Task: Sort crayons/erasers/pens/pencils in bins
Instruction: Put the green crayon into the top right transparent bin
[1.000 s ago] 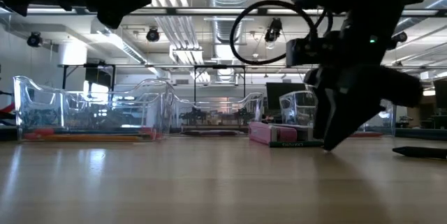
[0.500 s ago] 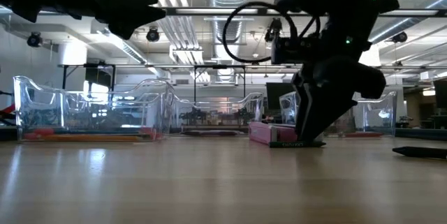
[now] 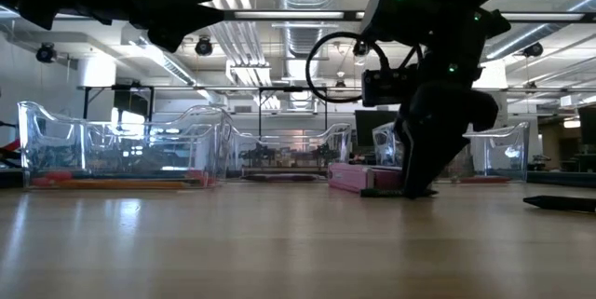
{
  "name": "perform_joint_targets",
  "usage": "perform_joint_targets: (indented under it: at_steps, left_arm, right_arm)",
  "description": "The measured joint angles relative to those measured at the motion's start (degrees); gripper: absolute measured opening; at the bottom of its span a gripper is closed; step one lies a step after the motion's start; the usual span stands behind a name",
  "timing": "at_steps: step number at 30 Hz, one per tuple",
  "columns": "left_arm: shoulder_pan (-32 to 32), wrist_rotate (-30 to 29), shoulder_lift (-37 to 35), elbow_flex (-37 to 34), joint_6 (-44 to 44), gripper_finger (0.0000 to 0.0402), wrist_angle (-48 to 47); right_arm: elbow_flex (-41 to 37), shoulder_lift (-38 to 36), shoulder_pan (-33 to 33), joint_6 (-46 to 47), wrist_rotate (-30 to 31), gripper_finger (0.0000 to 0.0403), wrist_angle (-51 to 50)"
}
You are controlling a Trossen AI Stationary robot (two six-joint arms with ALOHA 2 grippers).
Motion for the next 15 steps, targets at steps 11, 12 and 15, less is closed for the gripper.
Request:
perform_joint_targets:
  at_steps: [11,12,15]
  left_arm:
    - [-0.1,0.0,0.0,0.0,0.0,0.0199,0.0]
    - [-0.1,0.0,0.0,0.0,0.0,0.0199,0.0]
    - [-0.1,0.0,0.0,0.0,0.0,0.0199,0.0]
  right_arm:
    - [-0.1,0.0,4.6,4.4,-3.8,0.0069,-0.7]
    - [-0.1,0.0,4.8,4.9,-3.7,0.0062,-0.7]
    - [-0.1,0.5,5.1,6.0,-3.6,0.0047,-0.6]
